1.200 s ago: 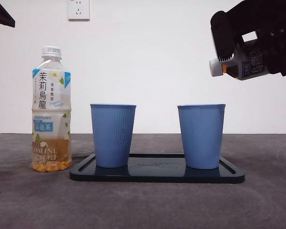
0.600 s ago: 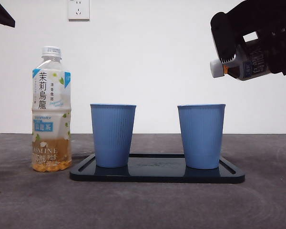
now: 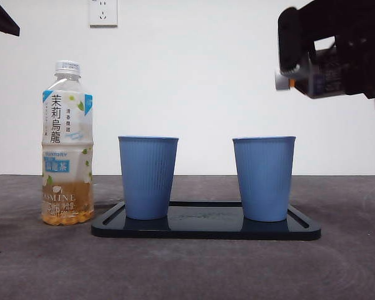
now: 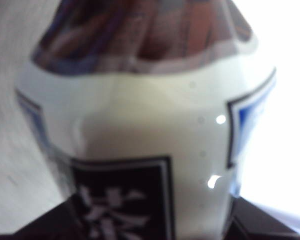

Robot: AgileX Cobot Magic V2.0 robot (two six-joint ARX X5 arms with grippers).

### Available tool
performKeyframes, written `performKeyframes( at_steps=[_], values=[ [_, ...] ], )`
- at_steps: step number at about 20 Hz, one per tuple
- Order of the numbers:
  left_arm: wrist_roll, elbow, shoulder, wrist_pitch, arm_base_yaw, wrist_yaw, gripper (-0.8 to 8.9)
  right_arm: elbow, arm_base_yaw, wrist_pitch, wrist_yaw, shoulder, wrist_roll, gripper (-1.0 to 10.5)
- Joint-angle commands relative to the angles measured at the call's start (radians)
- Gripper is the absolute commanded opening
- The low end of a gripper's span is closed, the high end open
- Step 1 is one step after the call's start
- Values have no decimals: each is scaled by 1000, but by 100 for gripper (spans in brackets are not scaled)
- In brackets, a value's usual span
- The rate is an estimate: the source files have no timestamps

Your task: Pour the drink into the cup

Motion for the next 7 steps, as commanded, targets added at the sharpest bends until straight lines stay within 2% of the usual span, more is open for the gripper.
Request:
performKeyframes(
  at_steps=[1,3,5,7],
  values=[
    [17,0,2,3,-4,-5,496,32,9,19,-21,-6,451,158],
    [17,0,2,0,-4,-5,496,31,-14,8,-163,-21,684,158],
    [17,0,3,-5,-4,-5,496,13,-73,80,-295,-24,765,158],
    [17,0,2,-5,-4,-5,496,-35,-141,204,-380,-24,799,158]
  ],
)
